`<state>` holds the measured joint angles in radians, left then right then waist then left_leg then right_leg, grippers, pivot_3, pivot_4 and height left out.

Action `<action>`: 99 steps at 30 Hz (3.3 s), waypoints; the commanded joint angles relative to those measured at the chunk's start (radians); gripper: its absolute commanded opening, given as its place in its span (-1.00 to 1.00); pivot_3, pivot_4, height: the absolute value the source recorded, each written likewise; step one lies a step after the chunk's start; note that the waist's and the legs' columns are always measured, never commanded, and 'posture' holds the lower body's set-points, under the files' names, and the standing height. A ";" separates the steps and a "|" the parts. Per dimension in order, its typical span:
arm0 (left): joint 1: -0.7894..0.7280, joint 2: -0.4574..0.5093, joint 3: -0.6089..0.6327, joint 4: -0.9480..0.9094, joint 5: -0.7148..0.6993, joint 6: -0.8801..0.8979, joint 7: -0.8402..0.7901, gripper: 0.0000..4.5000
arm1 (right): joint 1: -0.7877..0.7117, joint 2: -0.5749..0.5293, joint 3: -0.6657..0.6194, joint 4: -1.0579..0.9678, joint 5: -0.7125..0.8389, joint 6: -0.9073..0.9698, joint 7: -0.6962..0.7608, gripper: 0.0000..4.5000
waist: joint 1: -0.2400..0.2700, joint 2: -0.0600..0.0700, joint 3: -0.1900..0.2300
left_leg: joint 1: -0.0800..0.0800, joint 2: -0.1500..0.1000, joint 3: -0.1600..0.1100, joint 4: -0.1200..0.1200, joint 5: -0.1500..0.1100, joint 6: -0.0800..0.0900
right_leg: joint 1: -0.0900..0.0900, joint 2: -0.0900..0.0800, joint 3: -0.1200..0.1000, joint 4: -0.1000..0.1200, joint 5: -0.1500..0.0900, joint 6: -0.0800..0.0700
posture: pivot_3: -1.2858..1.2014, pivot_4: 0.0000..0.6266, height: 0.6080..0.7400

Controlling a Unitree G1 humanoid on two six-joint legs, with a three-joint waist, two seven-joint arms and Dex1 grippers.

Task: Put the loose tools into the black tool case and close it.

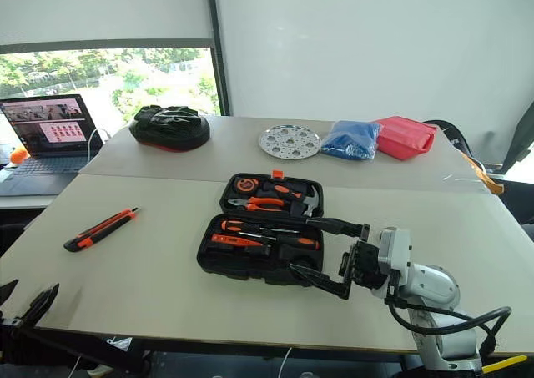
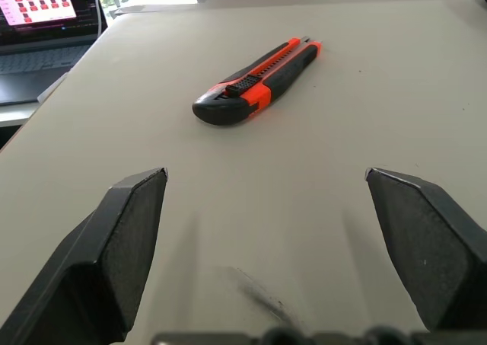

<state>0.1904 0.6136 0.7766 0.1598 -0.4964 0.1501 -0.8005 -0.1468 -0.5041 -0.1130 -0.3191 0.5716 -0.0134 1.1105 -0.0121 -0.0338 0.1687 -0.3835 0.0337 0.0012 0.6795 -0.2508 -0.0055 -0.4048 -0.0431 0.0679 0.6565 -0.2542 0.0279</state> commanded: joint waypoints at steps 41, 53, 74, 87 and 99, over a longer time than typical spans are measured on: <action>-0.971 0.276 -0.513 0.848 0.226 -0.078 -0.626 -0.27 | -0.030 -0.102 -0.031 -0.116 0.053 0.095 -0.109 1.00 | 0.003 -0.004 0.000 | -0.017 -0.001 -0.001 0.001 0.000 -0.001 | -0.019 0.001 -0.001 0.007 0.001 -0.004 | 0.03 -0.52 1.00; -0.955 0.157 -0.934 0.090 0.266 0.117 -0.802 -0.27 | 0.072 -0.237 -0.110 -0.125 0.076 0.150 -0.049 1.00 | -0.003 -0.003 0.000 | -0.019 -0.002 -0.001 0.003 0.000 0.000 | -0.018 0.001 0.000 0.006 0.001 -0.002 | 0.03 -0.52 1.00; -1.006 -0.001 -1.214 0.126 0.520 0.016 -0.686 -0.27 | 0.212 -0.205 -0.140 -0.197 0.062 0.122 -0.089 1.00 | -0.004 -0.003 0.001 | -0.016 -0.002 -0.001 0.004 0.000 0.000 | -0.016 0.002 0.002 0.006 0.000 -0.002 | 0.03 -0.52 1.00; -0.991 -0.026 -1.162 0.108 0.449 0.052 -0.718 0.60 | 0.209 -0.184 -0.133 -0.179 0.049 0.100 -0.083 1.00 | -0.003 -0.003 0.000 | -0.016 -0.002 -0.001 0.004 0.000 0.000 | -0.015 0.002 0.002 0.006 0.000 -0.002 | 0.03 -0.52 1.00; -1.005 0.001 -1.050 0.162 0.359 -0.047 -0.730 0.72 | 0.199 -0.174 -0.120 -0.157 0.038 0.090 -0.073 1.00 | -0.005 -0.003 0.000 | -0.016 -0.002 -0.001 0.004 0.000 0.000 | -0.016 0.002 0.002 0.007 0.001 -0.002 | 0.03 -0.52 1.00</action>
<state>-0.8039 0.5995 -0.3063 0.2988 -0.1289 0.1564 -1.5396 0.0613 -0.6811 -0.2252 -0.4626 0.6090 0.1057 1.0343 -0.0167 -0.0364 0.1690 -0.3995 0.0316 0.0001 0.6834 -0.2507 -0.0054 -0.4208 -0.0408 0.0698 0.6630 -0.2537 0.0257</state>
